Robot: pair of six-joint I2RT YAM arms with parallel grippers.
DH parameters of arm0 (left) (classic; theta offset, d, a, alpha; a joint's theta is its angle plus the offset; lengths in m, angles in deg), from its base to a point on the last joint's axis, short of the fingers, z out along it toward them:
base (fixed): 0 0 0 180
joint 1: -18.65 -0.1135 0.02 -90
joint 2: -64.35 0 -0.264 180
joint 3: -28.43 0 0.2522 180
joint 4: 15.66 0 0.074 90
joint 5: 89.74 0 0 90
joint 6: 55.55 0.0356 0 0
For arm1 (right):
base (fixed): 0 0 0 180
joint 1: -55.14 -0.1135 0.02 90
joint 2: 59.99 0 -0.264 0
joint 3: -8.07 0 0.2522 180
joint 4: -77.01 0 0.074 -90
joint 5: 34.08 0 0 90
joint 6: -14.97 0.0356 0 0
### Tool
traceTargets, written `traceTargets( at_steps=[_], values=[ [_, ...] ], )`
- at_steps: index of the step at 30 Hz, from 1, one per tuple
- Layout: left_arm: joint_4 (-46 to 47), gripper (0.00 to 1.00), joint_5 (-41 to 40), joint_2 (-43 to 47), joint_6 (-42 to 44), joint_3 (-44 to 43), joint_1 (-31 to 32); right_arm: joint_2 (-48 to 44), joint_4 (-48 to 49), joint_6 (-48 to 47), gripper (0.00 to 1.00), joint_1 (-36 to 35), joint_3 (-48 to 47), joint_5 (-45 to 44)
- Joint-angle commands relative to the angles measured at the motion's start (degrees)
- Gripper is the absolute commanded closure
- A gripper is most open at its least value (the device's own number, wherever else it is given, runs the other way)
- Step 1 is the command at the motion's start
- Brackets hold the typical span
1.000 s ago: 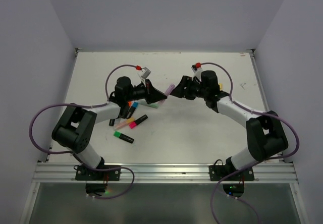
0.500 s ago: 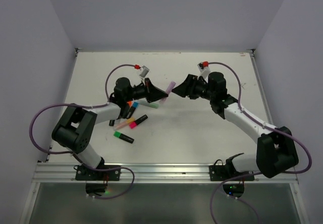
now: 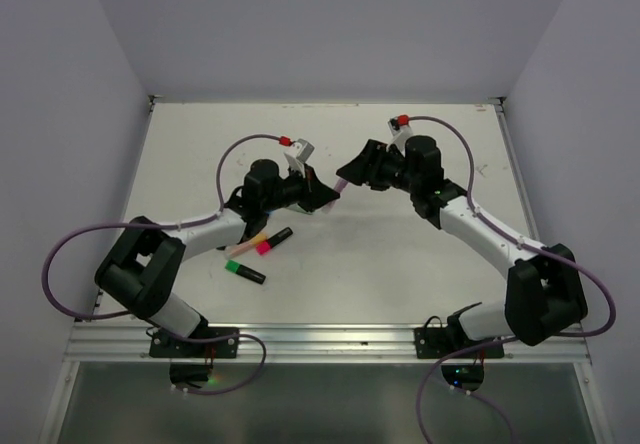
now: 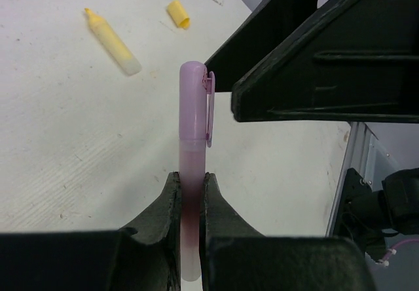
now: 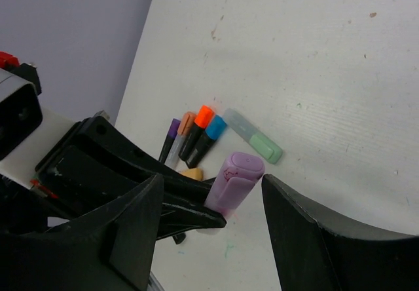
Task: Open the pen caps
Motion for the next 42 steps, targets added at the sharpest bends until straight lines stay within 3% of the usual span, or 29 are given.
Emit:
traceTargets(
  at_steps=[1, 15, 18, 20, 31, 36, 42],
  values=[
    [1.56, 1.0, -4.3, 3.21, 1.4, -0.25, 1.06, 0.37, -1.97, 0.44, 0.35, -0.66, -2.58, -4.22],
    [2.18, 1.0, -10.45, 3.56, 0.43, 0.11, 4.58, 3.35, -0.65, 2.02, 0.48, -2.25, -3.45, -7.56],
    [1.57, 1.0, -10.98, 3.3, 0.78, -0.6, 5.28, 3.62, -0.39, 2.2, 0.6, -2.51, -3.19, -8.96],
    [0.86, 1.0, -11.16, 3.12, 1.13, -1.04, 5.72, 3.7, -0.3, 2.11, 1.0, -2.6, -3.45, -9.67],
    [1.03, 1.0, -7.65, -0.57, 2.19, -1.13, 7.04, 4.4, -1.18, 2.73, 1.0, -0.76, -4.06, -24.6],
    [2.79, 1.0, -7.38, -1.89, 1.66, -0.51, 7.13, 6.96, 2.6, 5.8, 1.0, 5.56, -5.12, -23.03],
    [4.02, 1.0, -7.73, -4.44, 1.13, -1.04, 7.13, 8.98, 0.49, 3.43, 1.0, 9.69, -9.25, -23.91]
  ],
)
